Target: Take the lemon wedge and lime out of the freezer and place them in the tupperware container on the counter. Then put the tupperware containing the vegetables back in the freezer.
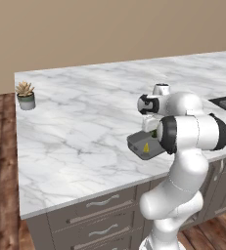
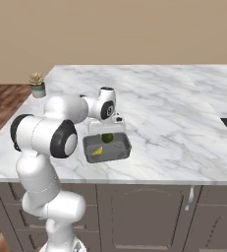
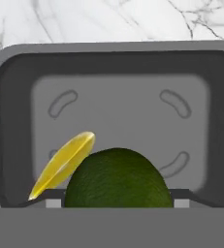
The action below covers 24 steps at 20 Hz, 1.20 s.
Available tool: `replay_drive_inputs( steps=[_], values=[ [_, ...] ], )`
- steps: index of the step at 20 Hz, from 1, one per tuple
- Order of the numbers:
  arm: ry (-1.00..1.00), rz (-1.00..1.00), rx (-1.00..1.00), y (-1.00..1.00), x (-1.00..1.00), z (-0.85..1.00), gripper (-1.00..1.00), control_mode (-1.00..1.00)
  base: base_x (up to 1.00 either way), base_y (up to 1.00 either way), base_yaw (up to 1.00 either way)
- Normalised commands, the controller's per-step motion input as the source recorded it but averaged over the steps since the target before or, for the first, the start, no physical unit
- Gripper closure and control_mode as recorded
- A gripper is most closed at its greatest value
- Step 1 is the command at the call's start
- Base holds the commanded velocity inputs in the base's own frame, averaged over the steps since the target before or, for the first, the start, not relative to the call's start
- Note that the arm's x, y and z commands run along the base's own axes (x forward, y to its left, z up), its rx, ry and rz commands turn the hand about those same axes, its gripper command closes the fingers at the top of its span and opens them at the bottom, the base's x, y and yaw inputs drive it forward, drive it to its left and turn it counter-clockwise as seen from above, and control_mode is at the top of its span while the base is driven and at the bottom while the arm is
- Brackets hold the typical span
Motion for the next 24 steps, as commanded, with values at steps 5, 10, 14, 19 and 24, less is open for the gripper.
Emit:
replay_drive_inputs(
  steps=[5,10,14,19,24],
  values=[
    [0.0,0.0,0.0,-0.02,0.26,-0.35,1.0,-1.0,0.0,0.0,0.0],
    [0.0,0.0,0.0,-0.04,0.26,-0.39,1.0,-1.0,0.0,0.0,0.0],
    [0.0,0.0,0.0,-0.05,0.19,-0.37,1.0,-1.0,0.0,0.0,0.0],
    [0.0,0.0,0.0,-0.07,0.12,-0.28,1.0,-1.0,0.0,0.0,0.0],
    [0.0,0.0,0.0,-0.02,0.01,-0.06,1.0,-1.0,0.0,0.0,0.0]
  ],
)
